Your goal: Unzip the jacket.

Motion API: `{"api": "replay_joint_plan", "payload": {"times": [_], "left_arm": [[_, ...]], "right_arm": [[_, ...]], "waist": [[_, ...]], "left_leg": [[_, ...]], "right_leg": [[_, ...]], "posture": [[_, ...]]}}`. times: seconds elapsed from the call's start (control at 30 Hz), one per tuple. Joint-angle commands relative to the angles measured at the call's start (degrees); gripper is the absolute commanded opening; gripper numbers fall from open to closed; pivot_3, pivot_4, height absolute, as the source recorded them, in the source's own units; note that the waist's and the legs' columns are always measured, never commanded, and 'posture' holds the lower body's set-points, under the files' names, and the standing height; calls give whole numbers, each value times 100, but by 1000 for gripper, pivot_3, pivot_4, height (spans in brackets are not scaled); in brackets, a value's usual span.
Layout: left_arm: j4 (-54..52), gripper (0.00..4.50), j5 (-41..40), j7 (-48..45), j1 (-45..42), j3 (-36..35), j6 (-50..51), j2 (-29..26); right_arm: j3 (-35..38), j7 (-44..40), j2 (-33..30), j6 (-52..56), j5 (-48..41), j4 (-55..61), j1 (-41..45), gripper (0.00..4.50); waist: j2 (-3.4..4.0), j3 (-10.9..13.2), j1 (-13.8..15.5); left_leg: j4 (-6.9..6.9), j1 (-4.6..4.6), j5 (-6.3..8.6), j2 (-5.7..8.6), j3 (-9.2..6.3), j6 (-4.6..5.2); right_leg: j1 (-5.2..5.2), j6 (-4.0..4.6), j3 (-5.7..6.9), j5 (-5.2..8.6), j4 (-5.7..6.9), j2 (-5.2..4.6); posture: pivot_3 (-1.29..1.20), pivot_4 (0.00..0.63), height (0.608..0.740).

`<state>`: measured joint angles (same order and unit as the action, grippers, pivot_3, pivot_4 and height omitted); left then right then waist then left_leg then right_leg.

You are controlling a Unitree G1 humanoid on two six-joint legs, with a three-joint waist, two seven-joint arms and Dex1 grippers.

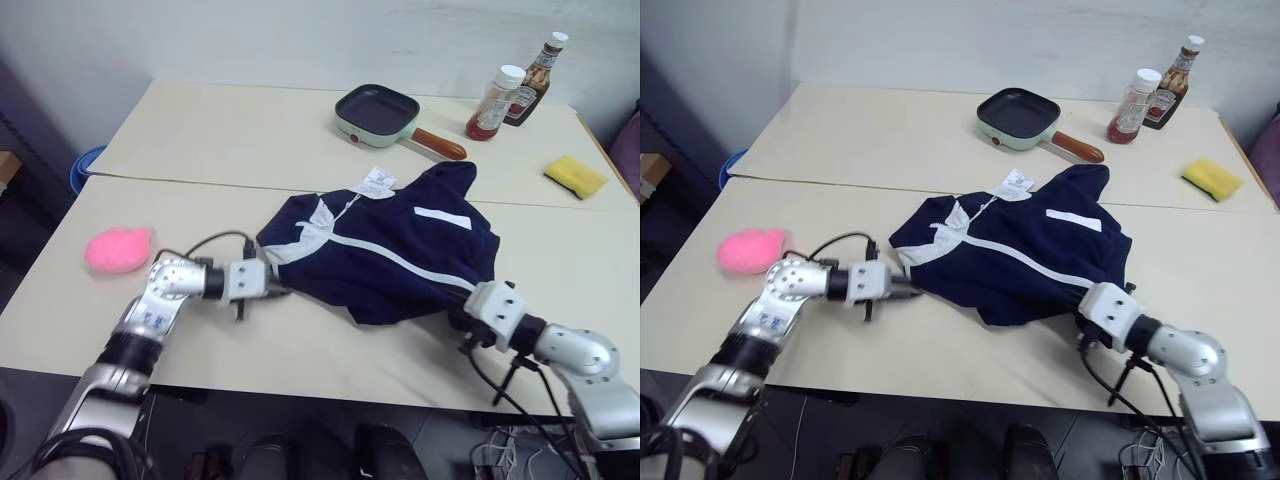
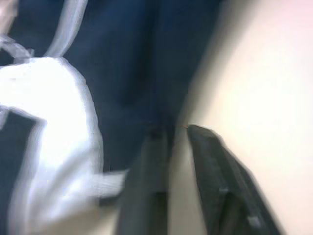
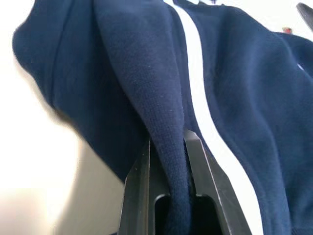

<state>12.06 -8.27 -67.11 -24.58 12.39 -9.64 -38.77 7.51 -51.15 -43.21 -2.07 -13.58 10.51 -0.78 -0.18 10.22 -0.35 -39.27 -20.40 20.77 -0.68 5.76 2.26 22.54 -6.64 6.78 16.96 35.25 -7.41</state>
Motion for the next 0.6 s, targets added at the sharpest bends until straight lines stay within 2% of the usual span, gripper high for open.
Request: {"api": "replay_joint_plan", "payload": {"times": [0.03,0.13,0.2,0.3,0.37,0.4,0.47,0.6], "left_arm": [[-1631,75,-770,-324,901,-102,1227,-432],[-2596,75,-1414,-138,1558,-422,2120,-611],[-2955,75,-1480,76,1794,-591,2312,-614],[-2839,75,-879,462,1814,-642,1697,-470],[-2421,75,-536,823,1522,-729,1013,-184],[-2259,459,-477,887,1375,-749,857,-103],[-1883,942,-359,894,1008,-756,369,32],[-835,2085,278,870,276,-519,-767,40]], "right_arm": [[328,-530,-335,-103,-372,-444,277,0],[352,-729,-427,-199,-427,-973,707,0],[322,-862,-412,-249,-438,-1265,949,0],[252,-990,-375,-375,-369,-1513,1110,0],[237,-1037,-302,-270,-469,-1460,1057,0],[250,-1070,-262,-220,-567,-1367,987,0],[326,-1021,-150,-204,-701,-1168,813,0],[446,-827,-5,-429,-628,-937,413,0]], "waist": [[0,1,11],[3,5,13],[4,6,48],[6,5,67],[8,5,76],[7,5,87],[7,5,92],[10,4,125]], "left_leg": [[-1,2,0,0,-2,1],[-9,4,-1,-2,-6,1],[-17,1,-1,-5,-25,1],[-21,-2,2,-5,-39,-6],[-20,-3,3,-4,-37,-6],[-19,-6,3,-2,-35,-6],[-22,-10,2,-2,-34,-6],[-23,-10,2,1,-24,-6]], "right_leg": [[-4,0,-2,0,-1,-4],[-13,0,-30,0,-8,-23],[-19,1,-43,0,-16,-35],[-20,6,-39,2,-24,-38],[-21,5,-36,2,-20,-31],[-21,5,-29,2,-16,-23],[-19,5,-17,2,-13,-14],[-13,5,22,2,-6,-5]], "posture": [[0,150,740],[0,150,740],[0,150,740],[0,150,740],[0,150,740],[0,150,740],[0,150,740],[0,150,740]]}}
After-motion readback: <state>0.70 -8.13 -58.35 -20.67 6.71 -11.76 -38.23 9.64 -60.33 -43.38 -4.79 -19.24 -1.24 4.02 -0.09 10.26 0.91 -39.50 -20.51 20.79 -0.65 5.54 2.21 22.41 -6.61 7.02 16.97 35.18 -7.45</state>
